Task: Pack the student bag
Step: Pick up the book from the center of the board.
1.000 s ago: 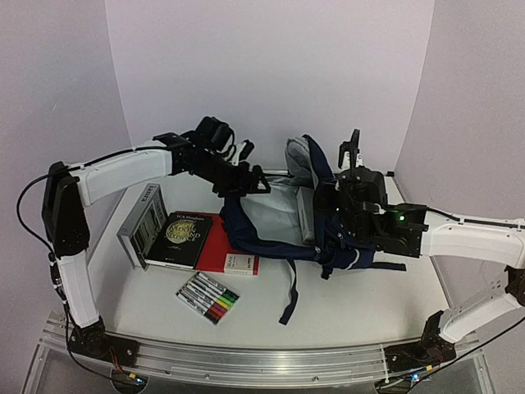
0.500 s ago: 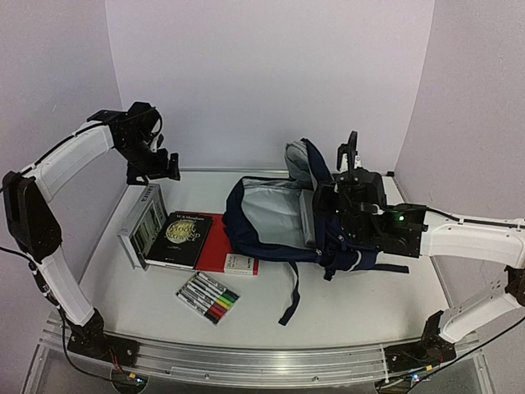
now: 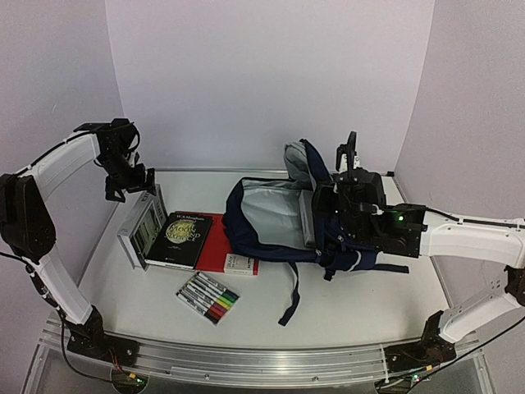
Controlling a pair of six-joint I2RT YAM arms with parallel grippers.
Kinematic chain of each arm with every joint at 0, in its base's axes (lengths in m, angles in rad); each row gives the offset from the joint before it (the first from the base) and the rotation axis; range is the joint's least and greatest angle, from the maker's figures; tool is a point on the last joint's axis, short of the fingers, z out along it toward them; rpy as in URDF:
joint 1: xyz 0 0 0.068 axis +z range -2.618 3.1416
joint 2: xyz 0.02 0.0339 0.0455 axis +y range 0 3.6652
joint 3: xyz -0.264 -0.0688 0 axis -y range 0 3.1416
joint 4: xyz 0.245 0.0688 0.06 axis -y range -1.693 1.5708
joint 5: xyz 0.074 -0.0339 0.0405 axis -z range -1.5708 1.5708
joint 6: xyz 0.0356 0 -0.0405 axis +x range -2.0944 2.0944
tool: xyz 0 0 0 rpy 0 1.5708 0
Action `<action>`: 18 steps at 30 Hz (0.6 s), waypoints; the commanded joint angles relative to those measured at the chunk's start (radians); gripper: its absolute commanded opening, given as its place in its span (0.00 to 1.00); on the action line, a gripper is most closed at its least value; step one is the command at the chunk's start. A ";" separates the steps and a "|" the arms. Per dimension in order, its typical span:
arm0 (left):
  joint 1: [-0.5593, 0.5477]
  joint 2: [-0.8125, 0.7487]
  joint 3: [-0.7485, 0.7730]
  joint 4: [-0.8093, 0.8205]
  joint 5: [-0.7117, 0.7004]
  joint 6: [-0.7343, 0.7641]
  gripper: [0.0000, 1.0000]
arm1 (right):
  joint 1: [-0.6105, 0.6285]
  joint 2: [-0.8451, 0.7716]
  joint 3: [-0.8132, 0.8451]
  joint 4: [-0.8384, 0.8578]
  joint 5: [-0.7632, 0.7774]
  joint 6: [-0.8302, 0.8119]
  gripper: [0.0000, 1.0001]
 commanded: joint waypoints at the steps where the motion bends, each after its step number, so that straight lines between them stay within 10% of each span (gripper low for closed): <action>1: 0.005 0.043 -0.023 0.010 0.002 0.020 1.00 | -0.002 -0.007 0.054 0.132 0.038 0.007 0.00; 11: 0.006 0.084 -0.062 0.039 -0.048 0.032 0.98 | -0.002 0.006 0.060 0.132 0.035 0.006 0.00; 18: 0.005 0.075 -0.095 0.098 -0.050 0.028 0.74 | -0.003 -0.002 0.050 0.130 0.038 0.008 0.00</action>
